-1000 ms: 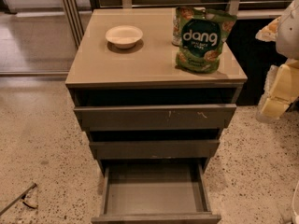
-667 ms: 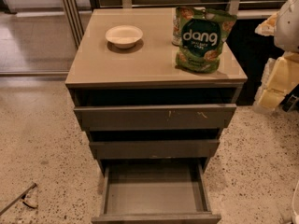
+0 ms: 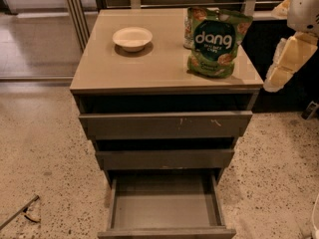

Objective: Place green rice chip bag into bottom drawer

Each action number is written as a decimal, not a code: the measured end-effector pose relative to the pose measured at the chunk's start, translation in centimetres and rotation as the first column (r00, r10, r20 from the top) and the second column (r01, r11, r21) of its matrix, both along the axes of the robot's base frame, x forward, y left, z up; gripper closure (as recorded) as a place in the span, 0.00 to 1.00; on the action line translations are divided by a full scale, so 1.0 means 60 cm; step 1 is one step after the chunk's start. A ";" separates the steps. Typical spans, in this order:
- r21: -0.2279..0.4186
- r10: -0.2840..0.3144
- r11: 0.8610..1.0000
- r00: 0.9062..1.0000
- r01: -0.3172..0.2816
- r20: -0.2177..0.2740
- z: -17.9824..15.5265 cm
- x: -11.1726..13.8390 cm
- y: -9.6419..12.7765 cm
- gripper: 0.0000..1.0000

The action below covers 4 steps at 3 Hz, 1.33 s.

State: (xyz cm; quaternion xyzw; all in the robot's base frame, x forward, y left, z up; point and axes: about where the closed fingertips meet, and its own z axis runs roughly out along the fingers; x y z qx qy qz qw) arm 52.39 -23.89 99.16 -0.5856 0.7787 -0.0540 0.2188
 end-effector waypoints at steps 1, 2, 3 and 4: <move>0.031 0.008 0.999 0.999 -0.009 0.054 0.010 0.061 0.000 0.00; 0.069 0.008 0.998 0.996 -0.014 0.092 0.019 0.101 0.004 0.00; 0.140 0.030 0.989 0.989 -0.050 0.143 0.022 0.152 0.027 0.00; 0.196 0.044 0.977 0.983 -0.080 0.178 0.019 0.196 0.049 0.00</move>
Offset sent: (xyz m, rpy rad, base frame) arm 0.0894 0.0022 0.0193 0.1165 -0.1367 0.0113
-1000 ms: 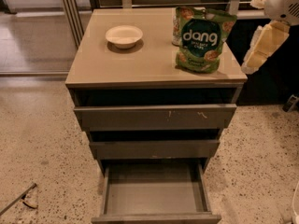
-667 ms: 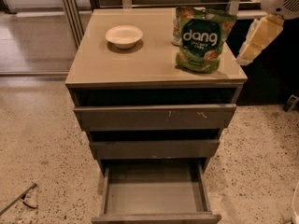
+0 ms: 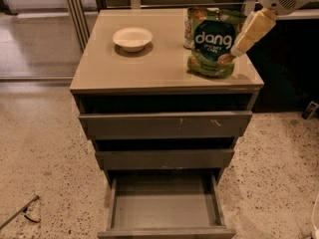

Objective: Place green rice chip bag into bottom drawer

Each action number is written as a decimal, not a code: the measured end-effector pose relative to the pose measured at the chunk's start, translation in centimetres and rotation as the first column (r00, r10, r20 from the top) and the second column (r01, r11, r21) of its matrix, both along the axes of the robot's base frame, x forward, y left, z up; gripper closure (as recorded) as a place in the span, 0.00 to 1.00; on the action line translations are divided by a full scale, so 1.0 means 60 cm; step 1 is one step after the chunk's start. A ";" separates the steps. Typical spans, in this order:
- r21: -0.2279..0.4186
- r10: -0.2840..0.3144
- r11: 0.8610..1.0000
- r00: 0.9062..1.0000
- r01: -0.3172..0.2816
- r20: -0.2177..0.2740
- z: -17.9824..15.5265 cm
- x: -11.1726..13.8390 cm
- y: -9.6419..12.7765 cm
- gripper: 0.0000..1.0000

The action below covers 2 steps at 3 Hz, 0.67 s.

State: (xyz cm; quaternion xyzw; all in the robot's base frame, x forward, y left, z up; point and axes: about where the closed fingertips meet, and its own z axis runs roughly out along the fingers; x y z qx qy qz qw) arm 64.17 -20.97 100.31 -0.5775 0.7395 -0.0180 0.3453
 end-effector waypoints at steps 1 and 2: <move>0.041 0.013 0.999 1.000 -0.013 0.000 -0.018 0.038 0.019 0.00; 0.060 0.007 0.998 1.000 -0.006 -0.018 -0.048 0.064 0.024 0.00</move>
Offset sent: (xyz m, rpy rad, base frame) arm 0.0555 0.0128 -0.0443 0.0810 0.0333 -0.0089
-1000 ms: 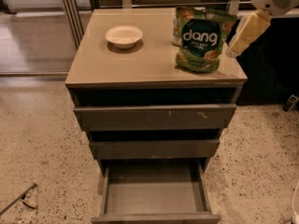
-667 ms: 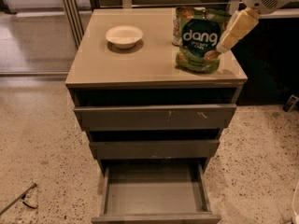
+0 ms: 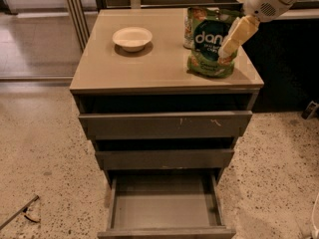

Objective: Place green rice chip bag into bottom drawer

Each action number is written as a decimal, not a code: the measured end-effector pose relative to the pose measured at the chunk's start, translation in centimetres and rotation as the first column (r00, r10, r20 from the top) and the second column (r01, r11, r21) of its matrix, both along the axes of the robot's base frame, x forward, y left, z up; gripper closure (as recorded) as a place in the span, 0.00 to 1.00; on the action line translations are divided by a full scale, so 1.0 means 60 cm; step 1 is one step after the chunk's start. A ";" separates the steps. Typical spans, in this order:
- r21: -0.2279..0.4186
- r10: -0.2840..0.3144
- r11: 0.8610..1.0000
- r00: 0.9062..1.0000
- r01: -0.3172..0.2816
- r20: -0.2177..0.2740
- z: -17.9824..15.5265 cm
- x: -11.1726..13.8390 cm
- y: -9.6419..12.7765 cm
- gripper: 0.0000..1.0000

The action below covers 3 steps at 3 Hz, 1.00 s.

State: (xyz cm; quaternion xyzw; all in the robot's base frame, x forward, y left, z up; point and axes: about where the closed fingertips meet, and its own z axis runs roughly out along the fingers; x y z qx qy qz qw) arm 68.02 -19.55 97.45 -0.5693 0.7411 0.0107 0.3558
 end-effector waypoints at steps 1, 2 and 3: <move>0.015 -0.011 1.000 1.000 0.011 -0.023 -0.030 0.017 0.001 0.00; 0.026 -0.021 0.999 0.999 0.022 -0.039 -0.056 0.029 0.004 0.19; 0.026 -0.021 0.999 0.999 0.022 -0.039 -0.056 0.029 0.004 0.43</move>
Offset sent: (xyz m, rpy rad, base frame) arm 0.0236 0.0004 -0.0470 0.0386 0.0492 -0.0420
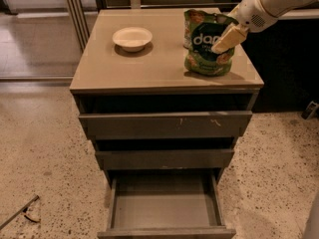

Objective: Place green rice chip bag into bottom drawer

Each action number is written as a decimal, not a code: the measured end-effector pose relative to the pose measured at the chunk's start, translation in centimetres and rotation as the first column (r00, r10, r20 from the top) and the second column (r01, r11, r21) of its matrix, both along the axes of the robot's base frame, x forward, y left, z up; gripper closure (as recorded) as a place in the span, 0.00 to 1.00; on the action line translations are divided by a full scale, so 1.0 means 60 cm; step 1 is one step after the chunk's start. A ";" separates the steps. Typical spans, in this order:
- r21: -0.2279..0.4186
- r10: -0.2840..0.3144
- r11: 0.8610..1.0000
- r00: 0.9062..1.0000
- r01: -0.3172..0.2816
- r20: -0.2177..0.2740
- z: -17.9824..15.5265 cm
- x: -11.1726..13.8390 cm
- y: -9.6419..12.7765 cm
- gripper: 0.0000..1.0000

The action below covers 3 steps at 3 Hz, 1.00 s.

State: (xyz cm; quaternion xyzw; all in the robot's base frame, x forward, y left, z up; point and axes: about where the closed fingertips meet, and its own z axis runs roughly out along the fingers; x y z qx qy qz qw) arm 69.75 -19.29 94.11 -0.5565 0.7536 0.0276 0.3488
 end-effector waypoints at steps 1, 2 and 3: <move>0.000 0.000 1.000 1.000 0.000 0.000 0.000 0.000 0.000 0.64; 0.000 0.001 1.000 1.000 -0.001 0.000 0.000 0.000 0.000 0.89; 0.004 0.006 1.000 1.000 -0.006 -0.001 0.002 -0.004 0.003 1.00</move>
Offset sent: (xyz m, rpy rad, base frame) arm 0.0000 0.0000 0.0000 0.0000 0.0000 0.0000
